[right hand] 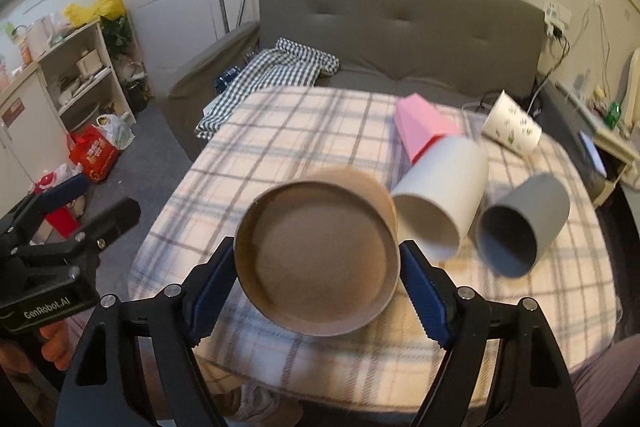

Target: Flip cup upside down

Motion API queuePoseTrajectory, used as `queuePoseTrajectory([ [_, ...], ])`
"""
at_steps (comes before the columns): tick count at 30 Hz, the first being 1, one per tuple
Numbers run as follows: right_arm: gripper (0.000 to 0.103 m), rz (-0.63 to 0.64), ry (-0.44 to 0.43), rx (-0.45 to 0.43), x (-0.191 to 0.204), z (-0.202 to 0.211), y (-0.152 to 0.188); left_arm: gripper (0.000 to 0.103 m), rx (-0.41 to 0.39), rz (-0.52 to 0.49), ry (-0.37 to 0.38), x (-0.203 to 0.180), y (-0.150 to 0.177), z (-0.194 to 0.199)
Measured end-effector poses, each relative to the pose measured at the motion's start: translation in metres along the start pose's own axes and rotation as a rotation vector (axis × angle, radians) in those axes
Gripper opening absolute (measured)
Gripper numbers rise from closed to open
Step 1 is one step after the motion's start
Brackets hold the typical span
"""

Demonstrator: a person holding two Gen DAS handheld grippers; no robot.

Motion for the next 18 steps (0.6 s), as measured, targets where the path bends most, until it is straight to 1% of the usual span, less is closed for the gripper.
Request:
queuePoseTrajectory([
  [7, 0.079, 0.032, -0.025, -0.034, -0.004, 0.005, -0.013, 0.098, 0.016, -0.008, -0.02, -0.002, 0.0, -0.006],
  [10, 0.079, 0.029, -0.066, -0.051, -0.004, 0.007, -0.021, 0.098, 0.024, -0.004, -0.033, -0.001, 0.0, -0.009],
  [13, 0.079, 0.038, -0.088, -0.068, -0.002, 0.007, -0.037, 0.098, 0.029, 0.001, -0.047, 0.0, -0.001, -0.012],
  [15, 0.079, 0.035, -0.107, -0.063, -0.001, 0.003, -0.046, 0.098, 0.03, 0.004, -0.058, 0.002, -0.001, -0.014],
  [18, 0.079, 0.037, -0.141, -0.029, 0.003, -0.008, -0.059, 0.098, 0.036, 0.016, -0.077, 0.005, -0.003, -0.02],
])
Point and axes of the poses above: each gripper's, at about its wrist camera, not at the fingertips, and z roughly against the way its jaws point, x to its left, y to its underside, the point moved 7 cm from there along -z, roughly the way its jaws point, and after that the axes turned 10 degrees about x, right-handed, at the moved point
